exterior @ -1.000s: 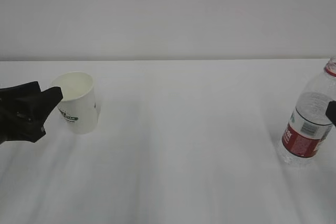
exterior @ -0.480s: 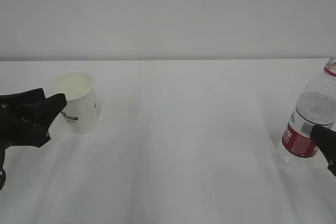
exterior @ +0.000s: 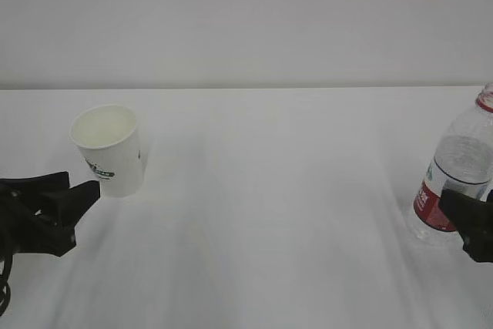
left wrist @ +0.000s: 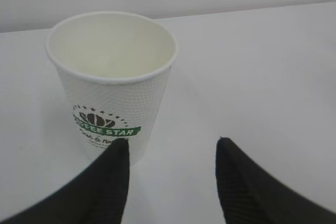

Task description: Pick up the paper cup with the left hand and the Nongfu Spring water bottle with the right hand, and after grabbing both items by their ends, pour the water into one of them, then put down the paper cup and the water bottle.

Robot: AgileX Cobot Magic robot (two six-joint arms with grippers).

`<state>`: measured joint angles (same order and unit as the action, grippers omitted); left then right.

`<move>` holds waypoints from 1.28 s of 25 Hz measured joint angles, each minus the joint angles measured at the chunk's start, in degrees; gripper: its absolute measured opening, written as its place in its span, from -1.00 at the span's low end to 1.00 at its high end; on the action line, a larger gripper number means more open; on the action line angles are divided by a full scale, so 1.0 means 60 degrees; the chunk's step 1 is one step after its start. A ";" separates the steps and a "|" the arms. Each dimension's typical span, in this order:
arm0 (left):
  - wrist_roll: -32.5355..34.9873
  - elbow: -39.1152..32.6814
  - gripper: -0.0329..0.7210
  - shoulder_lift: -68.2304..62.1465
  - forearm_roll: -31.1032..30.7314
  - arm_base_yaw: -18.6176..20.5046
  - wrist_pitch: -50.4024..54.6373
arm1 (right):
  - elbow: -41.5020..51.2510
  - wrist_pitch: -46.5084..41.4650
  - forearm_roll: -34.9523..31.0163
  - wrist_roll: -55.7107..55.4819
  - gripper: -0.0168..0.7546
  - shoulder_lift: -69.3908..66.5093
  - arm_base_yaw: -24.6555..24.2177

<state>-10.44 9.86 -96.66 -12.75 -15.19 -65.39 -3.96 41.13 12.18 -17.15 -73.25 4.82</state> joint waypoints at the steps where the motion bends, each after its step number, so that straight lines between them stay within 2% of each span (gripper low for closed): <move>1: 0.0013 0.0000 0.12 -0.0021 0.0000 0.0000 0.0000 | 0.0000 0.0014 -0.0042 0.0155 0.37 -0.0017 0.0000; 14: 0.0037 0.0000 0.12 -0.0068 -0.0019 0.0000 0.0000 | 0.0000 -0.0059 -0.1226 0.1684 0.38 -0.0039 0.0000; 20: 0.0037 0.0000 0.12 -0.0068 -0.0268 0.0000 0.0000 | 0.0000 -0.0081 -0.1575 0.1722 0.60 -0.0039 0.0000; 25: 0.0037 0.0000 0.12 -0.0068 -0.0342 0.0000 0.0000 | 0.0000 -0.0081 -0.1832 0.1722 0.64 -0.0196 0.0000; 32: 0.0037 0.0000 0.12 -0.0068 -0.0376 0.0000 0.0000 | -0.0018 0.1265 -0.1837 0.1722 0.64 -0.1523 0.0000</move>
<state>-10.22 9.86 -97.07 -15.00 -15.19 -65.39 -4.07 48.72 1.16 -6.82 -82.39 4.82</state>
